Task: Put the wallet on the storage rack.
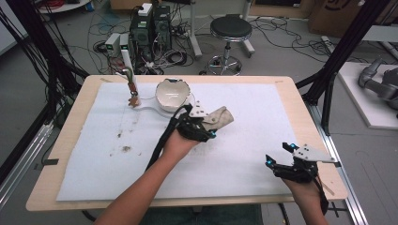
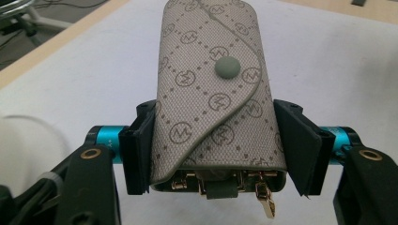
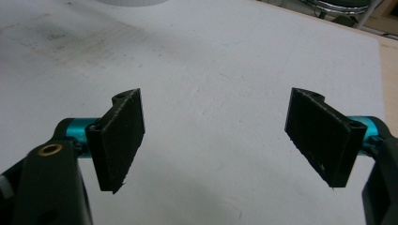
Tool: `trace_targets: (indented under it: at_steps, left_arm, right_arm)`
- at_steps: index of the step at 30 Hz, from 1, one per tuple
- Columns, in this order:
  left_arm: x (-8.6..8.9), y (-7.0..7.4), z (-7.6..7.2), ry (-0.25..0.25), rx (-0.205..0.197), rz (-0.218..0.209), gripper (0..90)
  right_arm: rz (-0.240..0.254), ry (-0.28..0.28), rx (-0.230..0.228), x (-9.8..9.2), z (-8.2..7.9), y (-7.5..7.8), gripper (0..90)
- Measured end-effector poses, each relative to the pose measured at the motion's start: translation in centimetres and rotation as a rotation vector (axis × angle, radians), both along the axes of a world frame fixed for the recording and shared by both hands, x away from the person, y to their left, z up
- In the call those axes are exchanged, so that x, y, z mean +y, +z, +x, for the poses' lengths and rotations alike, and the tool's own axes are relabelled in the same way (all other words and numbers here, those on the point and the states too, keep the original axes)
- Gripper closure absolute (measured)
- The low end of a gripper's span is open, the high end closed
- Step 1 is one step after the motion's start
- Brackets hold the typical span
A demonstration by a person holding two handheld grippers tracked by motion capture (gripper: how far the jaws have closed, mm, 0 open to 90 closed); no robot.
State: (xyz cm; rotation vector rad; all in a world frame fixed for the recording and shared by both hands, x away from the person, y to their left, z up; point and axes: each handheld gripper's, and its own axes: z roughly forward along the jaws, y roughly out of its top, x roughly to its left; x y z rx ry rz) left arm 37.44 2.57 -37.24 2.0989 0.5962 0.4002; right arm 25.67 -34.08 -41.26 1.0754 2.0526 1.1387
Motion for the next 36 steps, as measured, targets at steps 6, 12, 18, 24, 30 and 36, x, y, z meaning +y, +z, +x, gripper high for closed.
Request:
trace_targets:
  at_steps: [6, 12, 18, 24, 30, 36]
  left_arm:
    - [3.6, 0.7, 0.1, 0.059, -0.011, -0.005, 36.0]
    - [7.5, 1.6, -0.1, 0.115, -0.029, 0.008, 36.0]
    - [11.6, 2.1, -0.2, 0.181, -0.034, 0.009, 35.9]
    - [15.0, 2.3, -0.2, 0.248, -0.038, -0.005, 35.9]
    - [16.4, 2.4, 0.7, 0.291, -0.034, 0.007, 35.9]
    - [16.3, 1.8, 1.8, 0.303, -0.02, 0.013, 35.9]
  right_arm:
    - [-0.006, 0.023, 0.009, 0.8, 0.7, -0.1, 20.6]
    - [-0.011, 0.045, 0.002, 1.6, 1.4, 0.0, 20.6]
    - [-0.016, 0.076, 0.007, 2.5, 2.0, 0.0, 20.6]
    - [-0.023, 0.098, 0.019, 3.3, 2.5, -0.2, 20.6]
    - [-0.035, 0.117, 0.024, 3.9, 2.7, -0.2, 20.6]
    - [-0.031, 0.116, 0.018, 3.7, 2.6, -0.2, 20.6]
